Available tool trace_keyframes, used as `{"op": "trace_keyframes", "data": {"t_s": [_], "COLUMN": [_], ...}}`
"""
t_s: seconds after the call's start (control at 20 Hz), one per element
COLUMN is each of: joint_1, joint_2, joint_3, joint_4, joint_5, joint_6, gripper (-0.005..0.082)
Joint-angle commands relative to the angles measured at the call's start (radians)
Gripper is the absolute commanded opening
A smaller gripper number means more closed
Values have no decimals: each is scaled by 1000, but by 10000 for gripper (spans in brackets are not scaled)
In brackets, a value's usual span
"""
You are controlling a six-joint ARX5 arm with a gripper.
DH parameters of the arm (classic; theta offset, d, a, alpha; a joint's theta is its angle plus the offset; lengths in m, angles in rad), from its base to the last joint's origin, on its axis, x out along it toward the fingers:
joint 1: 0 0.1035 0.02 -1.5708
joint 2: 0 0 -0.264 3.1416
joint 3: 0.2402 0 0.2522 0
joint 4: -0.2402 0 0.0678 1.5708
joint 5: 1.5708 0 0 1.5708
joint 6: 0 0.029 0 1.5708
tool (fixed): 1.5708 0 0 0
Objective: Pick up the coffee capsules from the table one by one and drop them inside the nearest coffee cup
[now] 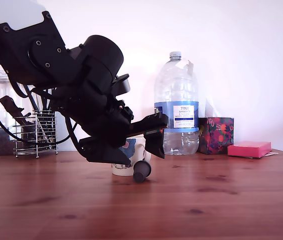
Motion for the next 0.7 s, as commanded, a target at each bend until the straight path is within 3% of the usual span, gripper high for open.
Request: {"op": "trace_keyframes", "data": {"t_s": [0.0, 0.25, 0.65], "joint_1": [0, 24, 29], "joint_2": [39, 72, 117], "joint_3": [1, 31, 101], "joint_4": [1, -29, -102], "joint_5": [3, 69, 68], "joint_6": [-18, -51, -50], "gripper": [720, 672, 672]}}
